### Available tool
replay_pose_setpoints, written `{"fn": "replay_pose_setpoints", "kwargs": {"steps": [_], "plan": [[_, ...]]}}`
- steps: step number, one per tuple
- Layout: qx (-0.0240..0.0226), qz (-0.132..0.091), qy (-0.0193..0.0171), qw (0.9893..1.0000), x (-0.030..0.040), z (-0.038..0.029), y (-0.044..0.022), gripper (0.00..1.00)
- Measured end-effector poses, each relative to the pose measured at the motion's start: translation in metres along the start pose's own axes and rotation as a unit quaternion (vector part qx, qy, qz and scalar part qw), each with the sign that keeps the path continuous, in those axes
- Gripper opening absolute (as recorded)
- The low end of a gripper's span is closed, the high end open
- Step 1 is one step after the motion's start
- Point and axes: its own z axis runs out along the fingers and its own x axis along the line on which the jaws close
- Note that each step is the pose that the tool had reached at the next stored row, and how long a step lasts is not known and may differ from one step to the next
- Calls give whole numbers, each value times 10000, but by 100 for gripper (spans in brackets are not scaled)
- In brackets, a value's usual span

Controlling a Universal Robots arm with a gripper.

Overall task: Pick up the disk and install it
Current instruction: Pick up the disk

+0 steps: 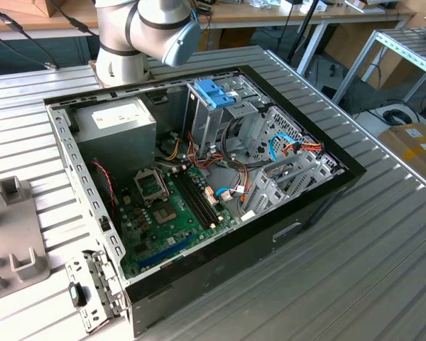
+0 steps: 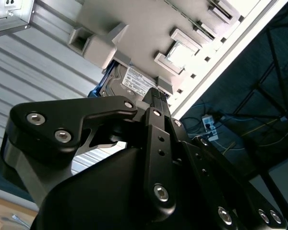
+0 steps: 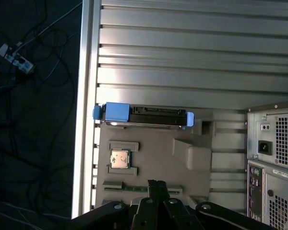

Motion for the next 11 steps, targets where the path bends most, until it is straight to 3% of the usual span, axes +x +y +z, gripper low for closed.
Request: {"fn": "replay_pose_setpoints", "kwargs": {"steps": [11], "plan": [[-6,-229,10,9997,0,0,0,11]]}}
